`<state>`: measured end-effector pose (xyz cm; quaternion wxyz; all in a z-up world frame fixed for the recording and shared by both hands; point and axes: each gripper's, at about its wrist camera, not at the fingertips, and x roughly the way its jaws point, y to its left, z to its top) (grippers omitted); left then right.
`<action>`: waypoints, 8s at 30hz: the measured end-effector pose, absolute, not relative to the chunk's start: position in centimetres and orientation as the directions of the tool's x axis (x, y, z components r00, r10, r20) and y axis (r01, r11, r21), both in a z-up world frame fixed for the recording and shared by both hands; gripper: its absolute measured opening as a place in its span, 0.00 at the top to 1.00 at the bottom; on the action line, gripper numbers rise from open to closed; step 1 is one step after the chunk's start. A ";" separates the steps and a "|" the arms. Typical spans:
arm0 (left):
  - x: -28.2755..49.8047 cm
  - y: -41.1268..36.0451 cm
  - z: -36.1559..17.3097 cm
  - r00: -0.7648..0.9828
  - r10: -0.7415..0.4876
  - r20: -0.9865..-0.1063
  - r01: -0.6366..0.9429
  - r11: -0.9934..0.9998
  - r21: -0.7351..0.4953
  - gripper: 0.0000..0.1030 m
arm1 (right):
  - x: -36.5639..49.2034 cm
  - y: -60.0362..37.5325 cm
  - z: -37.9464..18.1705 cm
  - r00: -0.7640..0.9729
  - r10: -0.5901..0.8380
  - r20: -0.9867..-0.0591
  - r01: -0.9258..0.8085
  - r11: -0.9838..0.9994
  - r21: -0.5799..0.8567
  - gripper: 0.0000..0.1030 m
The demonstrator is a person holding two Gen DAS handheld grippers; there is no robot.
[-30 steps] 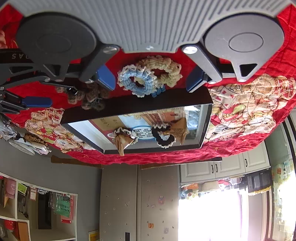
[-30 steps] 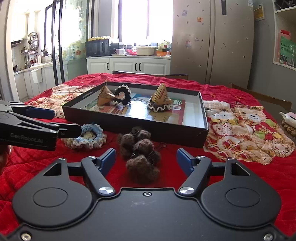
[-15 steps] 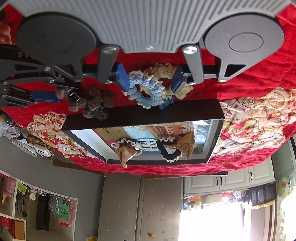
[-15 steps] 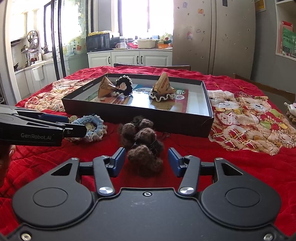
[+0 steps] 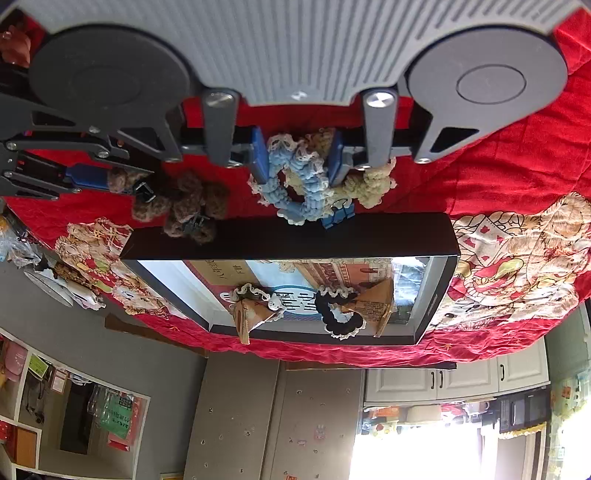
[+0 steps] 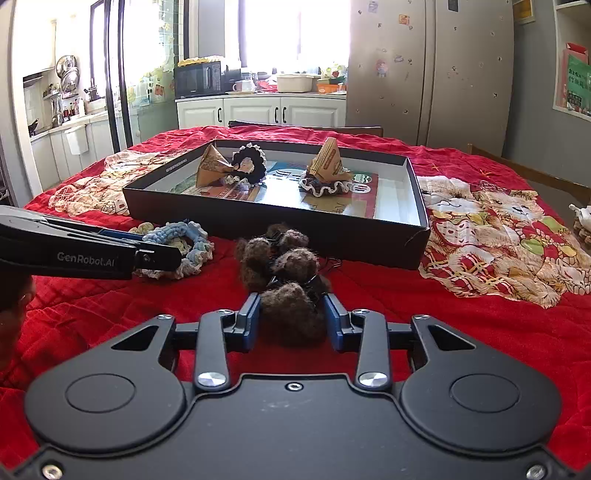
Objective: Organize objects
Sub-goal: 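Grasp the blue-white scrunchie with the left gripper while the right grasps the brown pompom, then lift the scrunchie and pompom and carry both over the black box, then lower the blue-white scrunchie and brown pompom into the box, then open the left gripper on the scrunchie while the right releases the pompom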
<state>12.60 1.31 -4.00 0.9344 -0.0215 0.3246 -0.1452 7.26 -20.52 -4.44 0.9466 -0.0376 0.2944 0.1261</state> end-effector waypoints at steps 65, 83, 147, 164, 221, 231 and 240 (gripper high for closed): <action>12.9 0.7 4.0 0.832 -0.360 -0.423 0.330 0.933 -0.145 0.88 | 8.3 -21.4 3.4 0.894 0.188 -0.408 -0.228 0.972 -0.053 0.72; 18.8 -1.6 4.8 0.851 -0.343 -0.398 0.308 0.939 -0.151 0.87 | 17.0 -22.9 4.4 0.905 0.111 -0.411 -0.133 0.991 -0.024 0.72; 27.3 -3.1 -1.8 0.810 -0.273 -0.519 0.232 0.962 -0.144 0.87 | 26.2 -23.7 -4.3 0.841 0.094 -0.532 -0.085 0.995 0.041 0.72; 27.6 -3.0 -2.4 0.802 -0.245 -0.544 0.213 0.969 -0.122 0.86 | 26.5 -23.3 -4.7 0.834 0.104 -0.542 -0.100 0.994 0.035 0.72; 26.4 -3.1 -1.7 0.823 -0.210 -0.527 0.201 0.977 -0.076 0.44 | 25.8 -22.3 -4.7 0.826 0.173 -0.537 -0.186 0.982 0.029 0.50; 25.5 -3.0 -1.1 0.835 -0.202 -0.512 0.193 0.979 -0.072 0.34 | 25.0 -22.4 -4.2 0.840 0.168 -0.516 -0.175 0.984 0.036 0.50; 24.1 -2.3 -0.3 0.843 -0.199 -0.500 0.184 0.980 -0.081 0.26 | 23.7 -22.9 -3.2 0.854 0.173 -0.491 -0.168 0.984 0.053 0.48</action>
